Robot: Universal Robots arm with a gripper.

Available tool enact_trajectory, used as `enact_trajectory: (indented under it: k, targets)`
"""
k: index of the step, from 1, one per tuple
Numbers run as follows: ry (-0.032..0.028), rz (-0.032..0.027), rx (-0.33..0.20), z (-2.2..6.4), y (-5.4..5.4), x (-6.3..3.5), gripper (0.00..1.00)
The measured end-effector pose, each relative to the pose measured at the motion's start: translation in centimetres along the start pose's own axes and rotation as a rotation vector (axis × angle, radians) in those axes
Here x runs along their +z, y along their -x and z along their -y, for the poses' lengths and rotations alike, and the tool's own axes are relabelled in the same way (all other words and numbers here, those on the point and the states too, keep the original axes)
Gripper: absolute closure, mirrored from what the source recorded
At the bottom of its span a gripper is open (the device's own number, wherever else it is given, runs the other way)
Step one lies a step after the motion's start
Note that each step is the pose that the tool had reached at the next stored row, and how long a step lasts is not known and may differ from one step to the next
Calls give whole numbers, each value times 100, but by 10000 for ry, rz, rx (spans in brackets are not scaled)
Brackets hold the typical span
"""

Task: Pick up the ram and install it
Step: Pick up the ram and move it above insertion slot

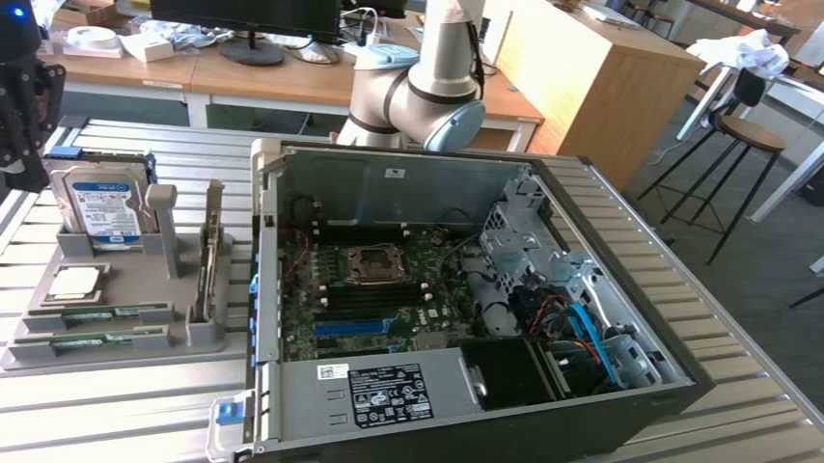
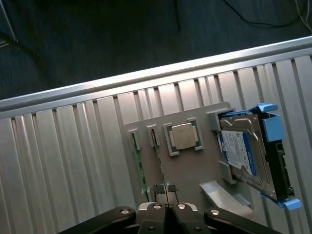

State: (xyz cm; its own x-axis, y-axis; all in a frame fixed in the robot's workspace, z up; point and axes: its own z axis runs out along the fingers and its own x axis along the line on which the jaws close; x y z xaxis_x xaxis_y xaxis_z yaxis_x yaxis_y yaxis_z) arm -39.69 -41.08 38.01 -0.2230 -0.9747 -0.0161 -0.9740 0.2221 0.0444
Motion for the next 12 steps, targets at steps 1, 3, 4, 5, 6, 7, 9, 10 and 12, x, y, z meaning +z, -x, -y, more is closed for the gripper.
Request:
enact_trajectory:
  k: [1, 3, 4, 5, 6, 7, 9, 10, 12]
  targets:
    - [5, -9, -185, 0, 0, 0, 90]
    - [10, -25, -555, 0, 0, 2, 90]
    - [13, -33, -734, 0, 0, 3, 90]
    - [16, -41, -915, 0, 0, 3, 90]
    - [19, -49, -1094, 0, 0, 4, 90]
    - [21, -57, -1274, 0, 0, 5, 90]
    - [28, -74, -1644, 0, 0, 7, 90]
    - [30, -82, -1823, 0, 0, 8, 90]
    - [36, -98, -2183, 0, 0, 10, 90]
